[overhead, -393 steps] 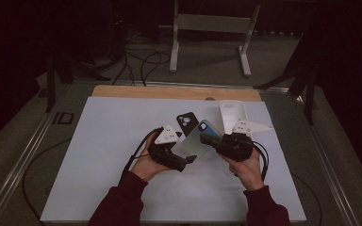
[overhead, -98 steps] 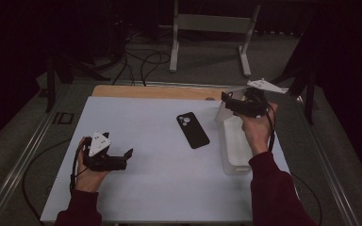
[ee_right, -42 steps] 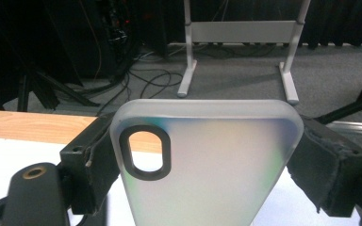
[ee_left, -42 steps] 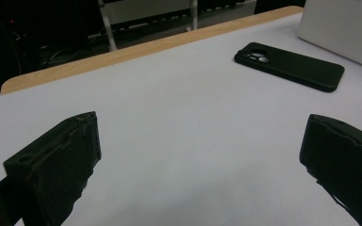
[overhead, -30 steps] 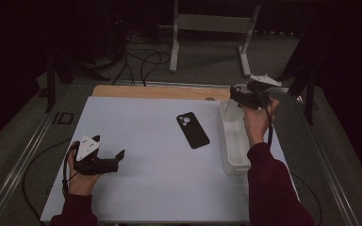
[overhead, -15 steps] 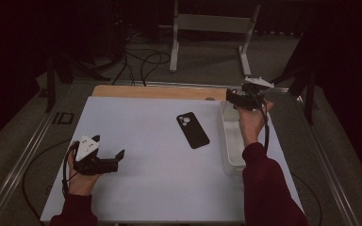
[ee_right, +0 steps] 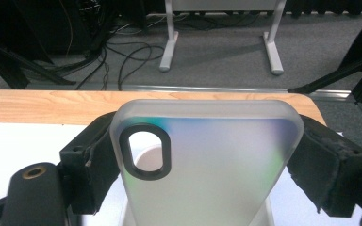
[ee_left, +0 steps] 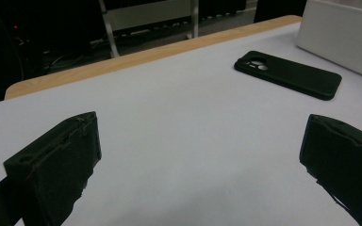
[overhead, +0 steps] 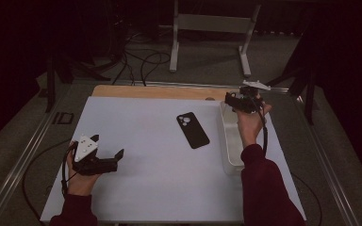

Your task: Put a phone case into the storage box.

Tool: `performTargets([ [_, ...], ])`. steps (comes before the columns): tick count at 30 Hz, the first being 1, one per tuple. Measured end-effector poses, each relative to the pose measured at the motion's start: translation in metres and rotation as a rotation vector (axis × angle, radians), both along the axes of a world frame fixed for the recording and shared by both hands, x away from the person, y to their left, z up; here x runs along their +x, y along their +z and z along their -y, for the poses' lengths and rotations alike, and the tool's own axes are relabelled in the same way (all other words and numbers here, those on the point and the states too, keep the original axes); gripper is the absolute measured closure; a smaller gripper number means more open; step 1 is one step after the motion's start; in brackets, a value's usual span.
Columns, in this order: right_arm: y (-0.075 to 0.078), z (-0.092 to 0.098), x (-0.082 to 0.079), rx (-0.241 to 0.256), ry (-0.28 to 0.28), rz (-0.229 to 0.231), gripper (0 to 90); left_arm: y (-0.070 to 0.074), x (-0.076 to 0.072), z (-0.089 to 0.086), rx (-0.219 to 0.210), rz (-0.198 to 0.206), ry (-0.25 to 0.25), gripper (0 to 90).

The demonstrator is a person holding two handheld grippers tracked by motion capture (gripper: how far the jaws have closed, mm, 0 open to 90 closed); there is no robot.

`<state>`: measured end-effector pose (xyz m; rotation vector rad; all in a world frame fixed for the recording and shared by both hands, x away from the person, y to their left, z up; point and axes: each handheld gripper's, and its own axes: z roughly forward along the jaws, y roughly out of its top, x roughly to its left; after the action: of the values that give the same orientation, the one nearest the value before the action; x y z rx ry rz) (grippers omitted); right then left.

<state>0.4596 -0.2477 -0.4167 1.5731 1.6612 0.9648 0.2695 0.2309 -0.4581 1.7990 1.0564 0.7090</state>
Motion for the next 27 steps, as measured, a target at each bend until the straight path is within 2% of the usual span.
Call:
performTargets([
  [11, -0.008, 0.001, 0.002, -0.007, -0.008, -0.024, 16.5, 0.000, 0.000, 0.000, -0.001, 0.002, 0.001, 0.0],
  [14, -0.011, 0.002, 0.003, -0.002, -0.009, -0.043, 16.4, 0.000, 0.000, 0.000, 0.002, 0.001, -0.001, 0.0],
  [20, -0.013, -0.002, 0.004, -0.016, -0.005, -0.050, 16.4, 0.000, 0.000, 0.000, 0.003, 0.001, -0.001, 0.0],
  [27, -0.015, -0.001, 0.005, -0.011, -0.017, -0.063, 16.4, 0.001, -0.001, 0.000, 0.002, 0.002, -0.001, 0.0],
])
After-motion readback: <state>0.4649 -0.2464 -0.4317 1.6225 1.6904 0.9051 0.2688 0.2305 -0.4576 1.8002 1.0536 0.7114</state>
